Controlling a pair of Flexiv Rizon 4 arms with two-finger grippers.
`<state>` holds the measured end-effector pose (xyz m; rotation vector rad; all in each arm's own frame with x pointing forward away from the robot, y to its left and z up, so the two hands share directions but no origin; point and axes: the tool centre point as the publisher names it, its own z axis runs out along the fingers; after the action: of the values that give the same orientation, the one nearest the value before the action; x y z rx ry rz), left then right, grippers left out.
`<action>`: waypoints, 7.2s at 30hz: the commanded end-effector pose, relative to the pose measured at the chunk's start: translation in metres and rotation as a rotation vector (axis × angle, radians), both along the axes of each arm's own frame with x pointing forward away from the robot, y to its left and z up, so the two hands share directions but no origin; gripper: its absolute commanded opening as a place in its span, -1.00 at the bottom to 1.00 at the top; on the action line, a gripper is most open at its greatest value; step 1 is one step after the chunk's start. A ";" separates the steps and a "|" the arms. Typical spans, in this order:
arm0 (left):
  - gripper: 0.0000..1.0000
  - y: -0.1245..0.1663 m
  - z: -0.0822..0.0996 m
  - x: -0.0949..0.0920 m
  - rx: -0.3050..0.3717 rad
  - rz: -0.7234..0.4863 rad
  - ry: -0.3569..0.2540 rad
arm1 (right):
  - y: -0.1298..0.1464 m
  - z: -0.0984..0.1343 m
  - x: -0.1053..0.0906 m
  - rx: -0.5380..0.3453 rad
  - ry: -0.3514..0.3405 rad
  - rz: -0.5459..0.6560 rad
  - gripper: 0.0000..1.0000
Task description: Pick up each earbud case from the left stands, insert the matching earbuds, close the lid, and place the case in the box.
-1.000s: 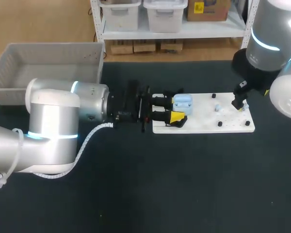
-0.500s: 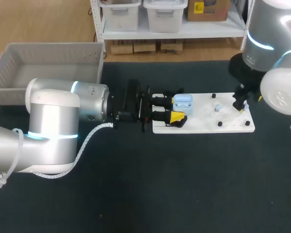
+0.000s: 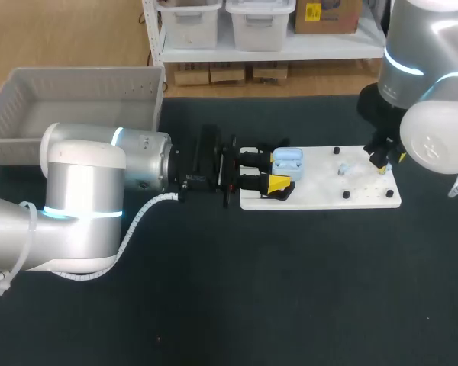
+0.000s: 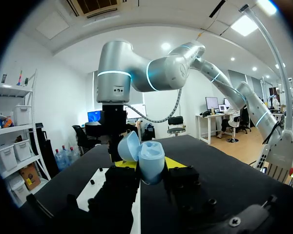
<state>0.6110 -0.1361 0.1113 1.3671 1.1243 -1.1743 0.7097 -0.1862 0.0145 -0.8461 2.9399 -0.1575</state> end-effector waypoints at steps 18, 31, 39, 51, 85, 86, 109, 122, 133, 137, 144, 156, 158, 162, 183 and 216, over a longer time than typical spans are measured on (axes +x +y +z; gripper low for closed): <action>-1.00 0.000 -0.001 -0.002 -0.003 0.007 -0.003 | 0.001 -0.001 -0.006 0.001 -0.003 0.007 -0.28; -1.00 0.000 -0.001 -0.002 -0.003 0.007 -0.003 | 0.001 -0.004 -0.007 -0.004 0.003 0.008 -0.44; -1.00 0.000 -0.001 -0.002 -0.003 0.007 -0.003 | 0.000 -0.004 -0.009 -0.008 -0.001 0.009 -1.00; -1.00 0.000 -0.001 -0.002 -0.003 0.007 -0.003 | 0.000 0.039 -0.030 -0.036 -0.042 0.004 -1.00; -1.00 0.000 -0.001 -0.002 -0.003 0.007 -0.003 | 0.028 0.091 -0.049 -0.106 0.021 -0.188 -1.00; -1.00 0.000 -0.001 -0.002 -0.003 0.007 -0.003 | 0.028 0.091 -0.049 -0.106 0.021 -0.188 -1.00; -1.00 0.000 -0.001 -0.002 -0.003 0.007 -0.003 | 0.091 0.159 -0.098 -0.062 0.112 -0.460 -1.00; -1.00 0.000 -0.001 -0.002 -0.003 0.007 -0.003 | 0.121 0.166 -0.115 -0.027 0.128 -0.433 -1.00; -1.00 0.000 -0.001 -0.002 -0.003 0.007 -0.003 | 0.121 0.166 -0.115 -0.027 0.128 -0.433 -1.00; -1.00 0.000 -0.001 -0.002 -0.003 0.007 -0.003 | 0.121 0.166 -0.115 -0.027 0.128 -0.433 -1.00; -1.00 0.000 -0.001 -0.002 -0.003 0.007 -0.003 | 0.149 0.180 -0.133 -0.004 0.129 -0.485 -1.00; -1.00 0.000 -0.001 -0.002 -0.003 0.007 -0.003 | 0.180 0.181 -0.137 -0.005 0.133 -0.746 -1.00; -1.00 0.000 -0.001 -0.002 -0.003 0.007 -0.003 | 0.182 0.183 -0.134 -0.010 0.115 -0.776 -1.00; -1.00 0.000 -0.001 -0.002 -0.003 0.007 -0.003 | 0.189 0.185 -0.132 -0.003 0.111 -0.800 -1.00; -1.00 0.000 -0.001 -0.002 -0.003 0.007 -0.003 | 0.209 0.186 -0.130 0.003 0.110 -0.822 -1.00; -1.00 0.000 -0.001 -0.002 -0.003 0.007 -0.003 | 0.223 0.171 -0.126 0.041 0.096 -1.106 -1.00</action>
<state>0.6109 -0.1360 0.1113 1.3671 1.1245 -1.1743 0.5825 0.0339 0.1853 0.8546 3.0848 -0.0971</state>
